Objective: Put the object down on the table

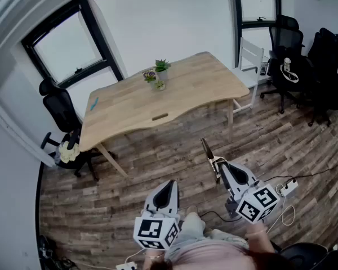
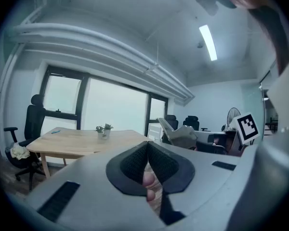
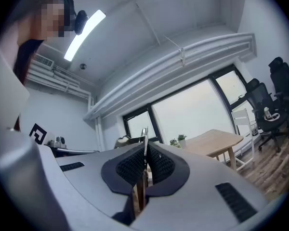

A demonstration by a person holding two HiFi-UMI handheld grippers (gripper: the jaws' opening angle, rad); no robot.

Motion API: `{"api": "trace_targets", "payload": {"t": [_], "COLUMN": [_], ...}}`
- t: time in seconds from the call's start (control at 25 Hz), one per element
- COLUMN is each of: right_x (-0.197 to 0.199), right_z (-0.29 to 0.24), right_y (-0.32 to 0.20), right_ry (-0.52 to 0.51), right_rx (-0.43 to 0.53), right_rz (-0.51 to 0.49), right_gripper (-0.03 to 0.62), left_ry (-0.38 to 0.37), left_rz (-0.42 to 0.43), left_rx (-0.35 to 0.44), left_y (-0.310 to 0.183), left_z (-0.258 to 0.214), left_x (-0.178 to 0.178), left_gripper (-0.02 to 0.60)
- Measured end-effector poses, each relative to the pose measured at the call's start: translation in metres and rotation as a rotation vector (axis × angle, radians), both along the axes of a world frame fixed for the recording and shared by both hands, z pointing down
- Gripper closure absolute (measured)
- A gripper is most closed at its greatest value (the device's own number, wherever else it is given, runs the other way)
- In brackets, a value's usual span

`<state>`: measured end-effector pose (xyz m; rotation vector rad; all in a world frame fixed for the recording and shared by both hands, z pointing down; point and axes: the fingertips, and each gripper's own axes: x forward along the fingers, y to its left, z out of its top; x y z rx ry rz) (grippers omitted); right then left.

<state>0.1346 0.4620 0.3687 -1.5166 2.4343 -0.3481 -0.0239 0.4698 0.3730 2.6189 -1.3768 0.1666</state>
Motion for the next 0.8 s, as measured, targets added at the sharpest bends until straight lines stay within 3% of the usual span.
{"api": "trace_targets", "payload": {"t": [0.36, 0.8], "right_x": [0.007, 0.005], "right_z": [0.001, 0.014], "right_y": [0.004, -0.04], "right_ry": [-0.008, -0.034], "right_rx": [-0.011, -0.044], "right_rz": [-0.025, -0.027], "right_gripper": [0.592, 0.592], "left_ry": [0.002, 0.009], "left_rz": [0.007, 0.024], "left_rx": [0.005, -0.015], "left_y": [0.008, -0.038], "left_z": [-0.009, 0.004], "left_x": [0.017, 0.017], "left_gripper": [0.578, 0.578]}}
